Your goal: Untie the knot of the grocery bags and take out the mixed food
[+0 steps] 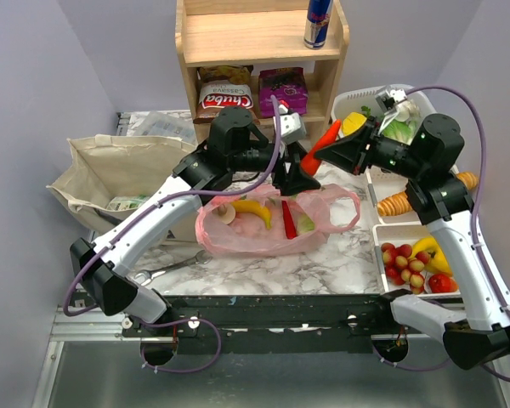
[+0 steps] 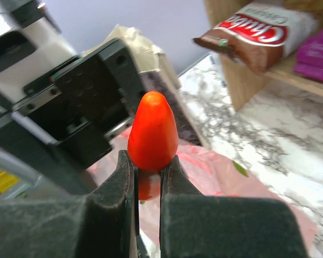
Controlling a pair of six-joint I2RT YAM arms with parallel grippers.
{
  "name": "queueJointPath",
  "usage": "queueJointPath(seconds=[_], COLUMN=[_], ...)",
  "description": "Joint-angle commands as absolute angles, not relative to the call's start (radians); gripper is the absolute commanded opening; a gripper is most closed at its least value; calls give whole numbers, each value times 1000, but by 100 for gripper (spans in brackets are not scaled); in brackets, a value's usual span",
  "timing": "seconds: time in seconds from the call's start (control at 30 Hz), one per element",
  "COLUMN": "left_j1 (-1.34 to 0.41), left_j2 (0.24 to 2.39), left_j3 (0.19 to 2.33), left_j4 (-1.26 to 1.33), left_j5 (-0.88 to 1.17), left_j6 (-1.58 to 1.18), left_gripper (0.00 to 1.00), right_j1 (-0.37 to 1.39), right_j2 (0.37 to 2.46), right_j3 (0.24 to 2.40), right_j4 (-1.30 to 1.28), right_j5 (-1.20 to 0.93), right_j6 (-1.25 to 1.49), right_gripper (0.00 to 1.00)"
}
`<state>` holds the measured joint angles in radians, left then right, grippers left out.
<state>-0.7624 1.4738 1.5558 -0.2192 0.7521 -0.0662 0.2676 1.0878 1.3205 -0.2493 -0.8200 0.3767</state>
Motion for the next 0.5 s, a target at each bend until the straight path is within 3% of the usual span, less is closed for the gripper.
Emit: queueJointPath(seconds=[0.0, 0.1, 0.37, 0.47], left_j1=[-760, -728, -665, -664], left_j2=[1445, 1406, 1340, 1287], left_j3=[1564, 1513, 1484, 1407], left_j4=[-305, -306, -493, -456], left_j5=[754, 717, 612, 553], left_j6=[-8, -5, 229, 276], left_gripper=[76, 88, 98, 99], right_j1=[262, 260, 243, 150], right_j2=[1088, 1098, 1222, 1280], right_j3=[1364, 1411, 1571, 1563], right_j4=[-270, -304, -430, -395], right_j5=[-610, -464, 162, 220], right_j6=[326, 274, 63, 26], right_gripper=[1, 1, 1, 1])
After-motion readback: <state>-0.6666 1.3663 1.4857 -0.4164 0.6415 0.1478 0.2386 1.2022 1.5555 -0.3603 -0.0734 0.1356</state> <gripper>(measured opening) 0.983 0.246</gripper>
